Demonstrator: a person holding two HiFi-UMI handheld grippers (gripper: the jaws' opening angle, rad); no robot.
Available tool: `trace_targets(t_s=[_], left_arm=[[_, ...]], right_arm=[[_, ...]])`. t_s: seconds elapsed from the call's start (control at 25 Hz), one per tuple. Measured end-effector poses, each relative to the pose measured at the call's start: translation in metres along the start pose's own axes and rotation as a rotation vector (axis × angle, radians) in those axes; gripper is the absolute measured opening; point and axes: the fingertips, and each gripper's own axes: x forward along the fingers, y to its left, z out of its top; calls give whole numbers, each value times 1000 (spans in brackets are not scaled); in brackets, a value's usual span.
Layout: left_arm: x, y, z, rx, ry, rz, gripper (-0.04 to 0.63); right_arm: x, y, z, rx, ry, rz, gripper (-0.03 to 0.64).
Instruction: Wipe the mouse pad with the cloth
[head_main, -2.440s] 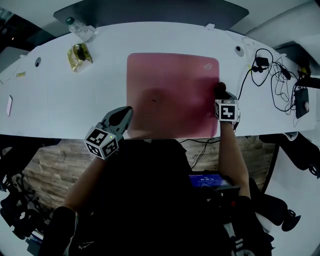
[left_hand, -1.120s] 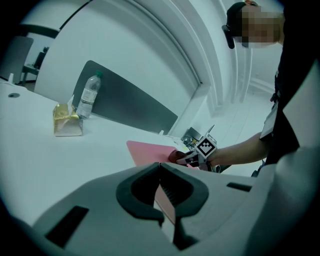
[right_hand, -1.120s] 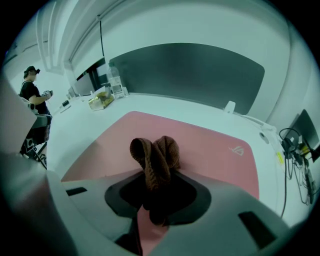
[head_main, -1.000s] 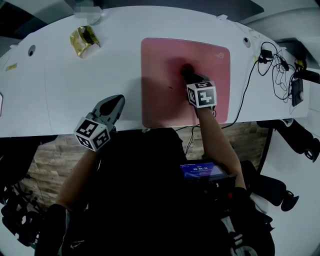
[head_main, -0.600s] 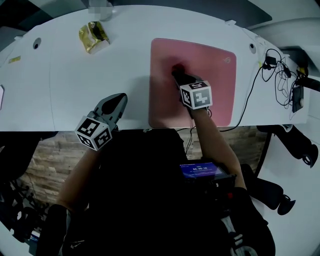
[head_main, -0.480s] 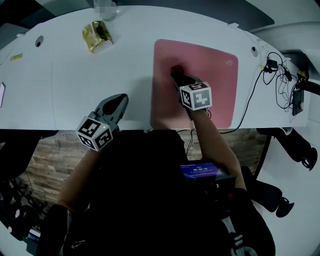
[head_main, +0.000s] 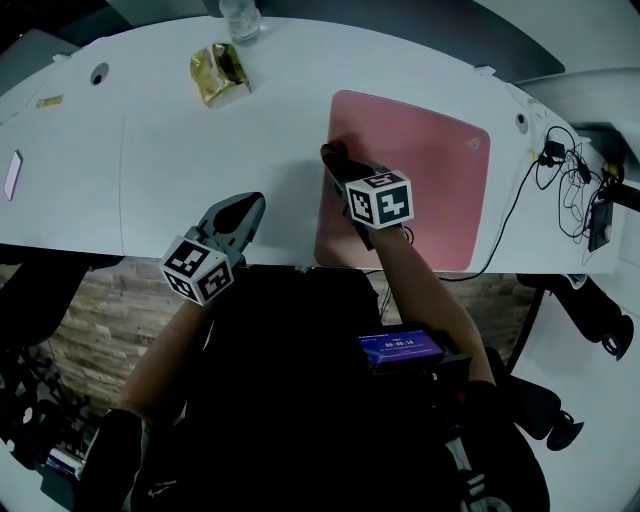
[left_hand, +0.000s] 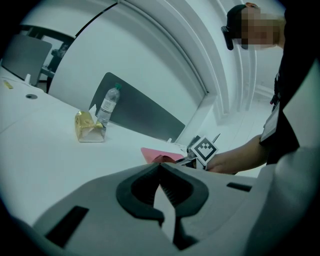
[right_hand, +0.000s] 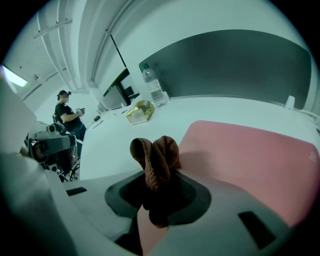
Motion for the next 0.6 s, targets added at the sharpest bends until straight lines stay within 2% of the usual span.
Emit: trace_targets(t_s=[0.24,0.4,0.48,0.6], left_arm=[[-3,5,1,7,3,16,9],[-3,5,3,5,-4,32,9],[-2,3,3,2,-6,40,9],[-2,2,1,3,0,53,9]], right_arm=[[14,24,6,5,-3,55,117],[22,46,8,15,8,146,117],[23,50,17,35,-20,182,117],[26,38,36,50,-58,174,117]])
